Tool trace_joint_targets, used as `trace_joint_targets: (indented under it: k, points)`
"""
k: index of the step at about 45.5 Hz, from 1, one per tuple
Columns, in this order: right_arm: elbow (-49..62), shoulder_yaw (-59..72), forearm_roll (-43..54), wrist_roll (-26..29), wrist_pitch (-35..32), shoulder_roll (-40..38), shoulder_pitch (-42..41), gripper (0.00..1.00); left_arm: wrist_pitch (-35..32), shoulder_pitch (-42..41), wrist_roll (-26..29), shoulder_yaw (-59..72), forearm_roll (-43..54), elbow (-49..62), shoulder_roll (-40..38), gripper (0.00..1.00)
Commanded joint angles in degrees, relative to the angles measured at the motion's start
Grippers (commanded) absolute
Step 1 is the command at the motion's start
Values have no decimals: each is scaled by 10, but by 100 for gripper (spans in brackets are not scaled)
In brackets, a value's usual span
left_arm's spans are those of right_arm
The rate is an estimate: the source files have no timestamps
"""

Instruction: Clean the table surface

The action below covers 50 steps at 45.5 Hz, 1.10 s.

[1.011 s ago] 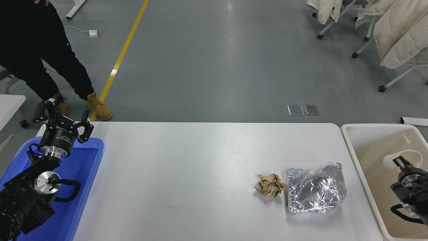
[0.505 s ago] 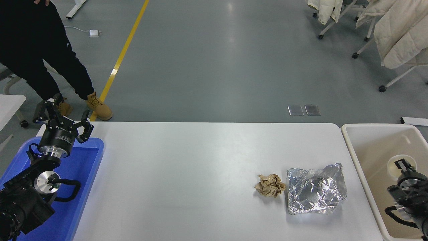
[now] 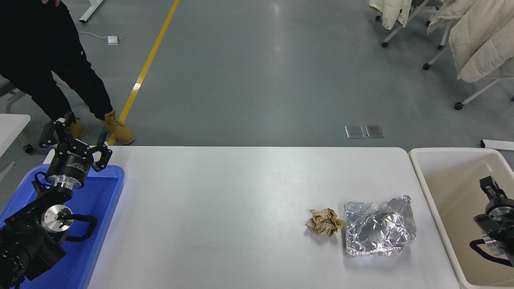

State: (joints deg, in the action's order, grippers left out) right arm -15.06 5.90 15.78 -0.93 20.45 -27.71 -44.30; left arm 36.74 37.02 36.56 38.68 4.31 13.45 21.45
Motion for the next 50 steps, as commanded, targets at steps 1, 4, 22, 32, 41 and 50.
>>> trace_joint_targets:
  k: [1, 4, 22, 32, 41, 50]
  points:
    - [-128, -79, 0, -5, -2, -89, -40, 100, 0, 0, 0, 1, 0, 0, 0, 100]
    - [-156, -139, 1, -6, -4, -109, -40, 100, 0, 0, 0, 0, 0, 0, 0, 100]
    - [-406, -314, 1, -7, -10, -139, 16, 100, 0, 0, 0, 0, 0, 1, 0, 100]
    - [-413, -386, 0, -7, -14, -89, 19, 100, 0, 0, 0, 0, 0, 1, 1, 100]
    - [-412, -435, 0, -11, -17, -40, 47, 100, 0, 0, 0, 1, 0, 0, 0, 100]
    - [-413, -496, 0, -60, -46, 22, 82, 100, 0, 0, 0, 1, 0, 0, 0, 100]
